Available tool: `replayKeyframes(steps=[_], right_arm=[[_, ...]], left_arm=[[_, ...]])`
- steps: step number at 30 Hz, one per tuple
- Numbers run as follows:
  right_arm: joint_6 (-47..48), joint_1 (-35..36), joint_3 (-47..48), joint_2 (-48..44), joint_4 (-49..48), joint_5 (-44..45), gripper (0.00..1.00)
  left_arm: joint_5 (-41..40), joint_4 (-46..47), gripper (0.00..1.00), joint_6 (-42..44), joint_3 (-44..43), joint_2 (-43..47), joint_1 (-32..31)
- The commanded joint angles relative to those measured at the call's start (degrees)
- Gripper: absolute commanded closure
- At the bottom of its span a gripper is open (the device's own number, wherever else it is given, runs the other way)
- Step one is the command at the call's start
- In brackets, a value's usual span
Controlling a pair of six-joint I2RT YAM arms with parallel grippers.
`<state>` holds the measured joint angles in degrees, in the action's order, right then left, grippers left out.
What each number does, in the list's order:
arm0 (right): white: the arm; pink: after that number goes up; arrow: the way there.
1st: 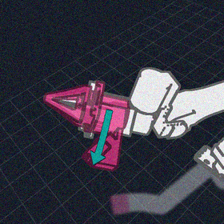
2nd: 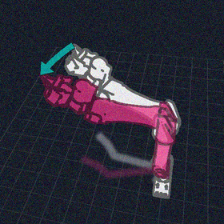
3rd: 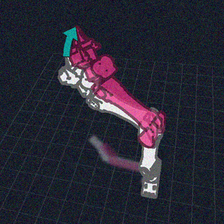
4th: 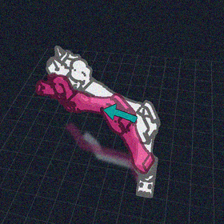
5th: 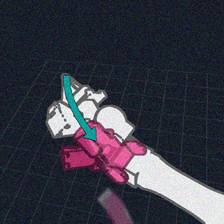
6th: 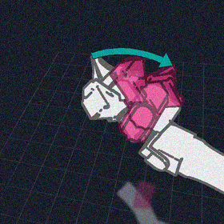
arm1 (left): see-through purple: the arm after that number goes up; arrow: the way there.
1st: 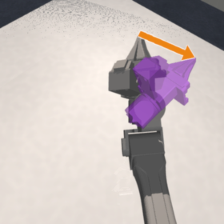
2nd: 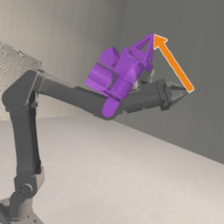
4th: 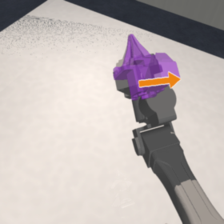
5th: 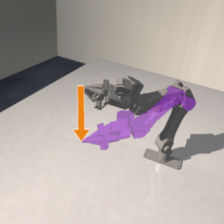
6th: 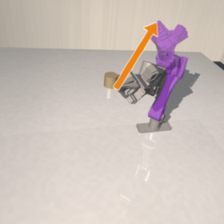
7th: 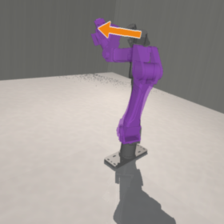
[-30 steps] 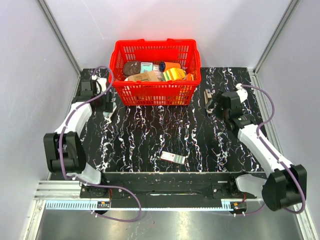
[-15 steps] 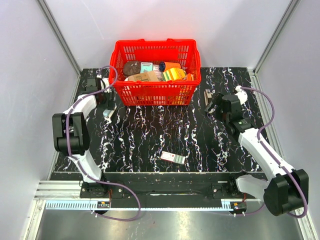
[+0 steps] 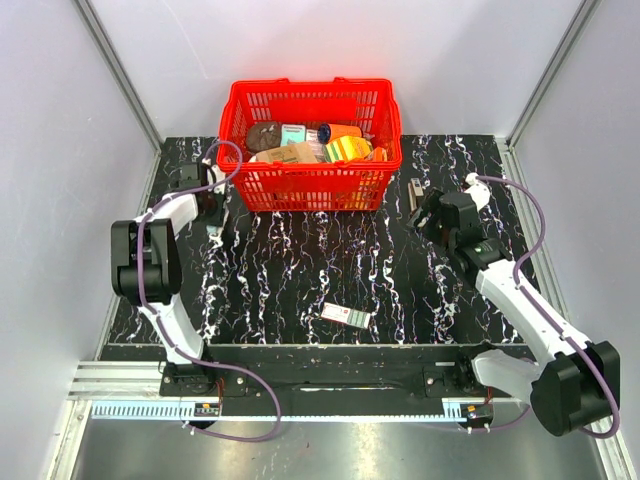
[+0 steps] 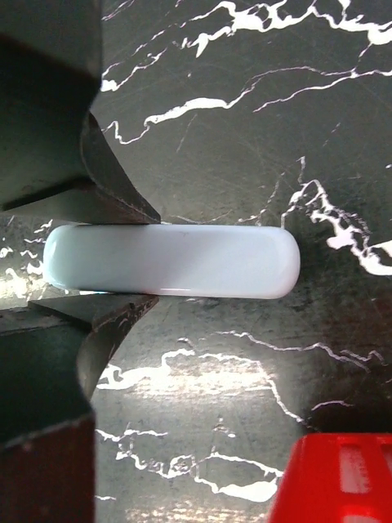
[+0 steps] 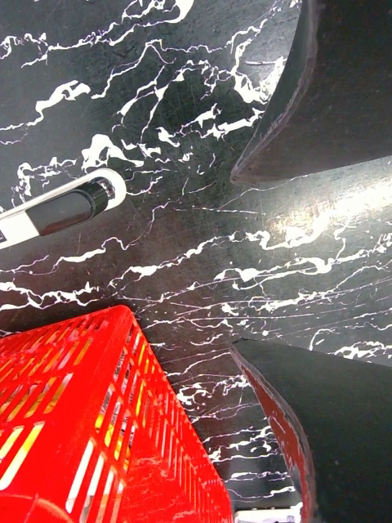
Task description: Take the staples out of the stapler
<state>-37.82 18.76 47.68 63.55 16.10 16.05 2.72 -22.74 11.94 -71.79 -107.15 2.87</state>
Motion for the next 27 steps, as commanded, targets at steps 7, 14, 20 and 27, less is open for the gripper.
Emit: replayKeyframes(steps=[7,14,20,27], right_arm=[[0.8,4.3,-1.7,-2.1,-0.5,3.7,0.24],[-0.3,14.0,-1.1,2.6,2.4,10.2,0.26],[-4.3,22.1,1.0,7.1,5.4,14.1,0.28],[-7.0,28.9,6.1,13.2,9.9,16.5,0.29]], left_arm=[[4.8,-1.9,0.79,-0.3,19.0,22.1,-5.6],[1.9,-5.2,0.78,-2.8,25.2,34.0,-16.0],[-0.3,-5.9,0.77,-5.2,22.5,30.7,-22.6],[-1.7,-4.6,0.76,-5.5,20.0,21.9,-26.0]])
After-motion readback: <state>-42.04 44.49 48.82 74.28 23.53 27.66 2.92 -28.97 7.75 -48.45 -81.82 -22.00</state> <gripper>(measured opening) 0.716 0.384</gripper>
